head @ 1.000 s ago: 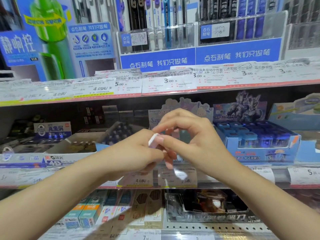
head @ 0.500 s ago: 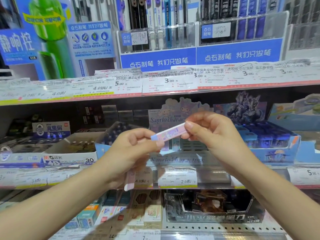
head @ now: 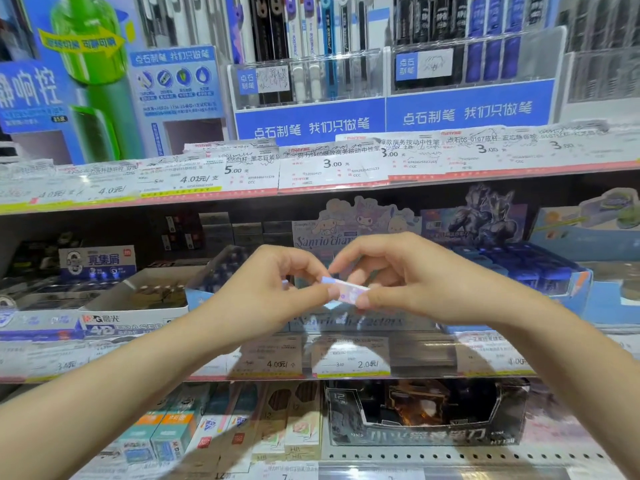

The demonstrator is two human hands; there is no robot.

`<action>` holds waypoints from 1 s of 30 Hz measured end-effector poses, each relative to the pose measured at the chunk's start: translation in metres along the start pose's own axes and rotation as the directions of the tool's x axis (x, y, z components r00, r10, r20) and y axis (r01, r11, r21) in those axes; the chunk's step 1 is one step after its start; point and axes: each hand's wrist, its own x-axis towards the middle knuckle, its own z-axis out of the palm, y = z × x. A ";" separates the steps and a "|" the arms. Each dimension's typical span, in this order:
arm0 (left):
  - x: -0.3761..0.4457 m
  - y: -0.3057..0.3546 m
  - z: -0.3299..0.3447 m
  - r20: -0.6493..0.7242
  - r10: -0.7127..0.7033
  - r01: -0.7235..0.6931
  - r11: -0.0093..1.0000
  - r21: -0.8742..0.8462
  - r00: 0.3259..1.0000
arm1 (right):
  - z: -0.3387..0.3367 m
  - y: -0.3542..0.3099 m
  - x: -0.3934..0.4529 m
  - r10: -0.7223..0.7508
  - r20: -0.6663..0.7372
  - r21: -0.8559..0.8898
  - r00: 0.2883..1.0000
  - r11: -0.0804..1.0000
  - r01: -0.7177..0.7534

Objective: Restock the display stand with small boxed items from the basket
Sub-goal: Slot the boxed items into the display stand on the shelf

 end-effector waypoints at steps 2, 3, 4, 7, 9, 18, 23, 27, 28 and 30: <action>0.002 -0.006 -0.003 -0.035 0.116 -0.105 0.967 0.231 0.993 | -0.007 0.001 -0.001 -0.006 -0.037 -0.098 0.999 0.995 0.002; 0.001 -0.010 -0.006 -0.007 0.188 -0.171 0.908 0.384 0.982 | -0.011 0.002 -0.002 -0.007 -0.068 -0.140 0.998 0.990 -0.003; 0.001 -0.014 -0.008 0.037 0.233 -0.219 0.832 0.509 0.972 | -0.015 0.004 -0.001 -0.010 -0.102 -0.165 0.995 0.986 -0.007; 0.001 -0.015 -0.011 0.114 0.193 -0.216 0.667 0.713 0.974 | -0.023 0.014 0.005 0.003 -0.213 -0.130 0.977 0.991 -0.031; 0.003 -0.016 -0.008 0.142 0.152 -0.207 0.647 0.734 0.978 | -0.026 0.023 0.013 0.030 -0.306 -0.106 0.952 0.992 -0.065; 0.010 -0.019 -0.009 0.205 0.090 -0.210 0.680 0.703 0.975 | -0.028 0.040 0.039 0.091 -0.460 -0.253 0.883 0.940 -0.228; 0.011 -0.017 -0.010 0.206 0.099 -0.217 0.682 0.699 0.974 | -0.023 0.047 0.048 0.083 -0.432 -0.311 0.898 0.921 -0.234; 0.012 -0.017 -0.012 0.210 0.086 -0.209 0.701 0.682 0.974 | -0.023 0.048 0.050 0.070 -0.417 -0.328 0.906 0.918 -0.222; 0.012 -0.017 -0.012 0.212 0.074 -0.202 0.700 0.685 0.974 | -0.023 0.048 0.050 0.067 -0.410 -0.335 0.909 0.916 -0.219; 0.013 -0.017 -0.013 0.213 0.056 -0.191 0.701 0.687 0.975 | -0.022 0.048 0.052 0.067 -0.395 -0.347 0.916 0.913 -0.216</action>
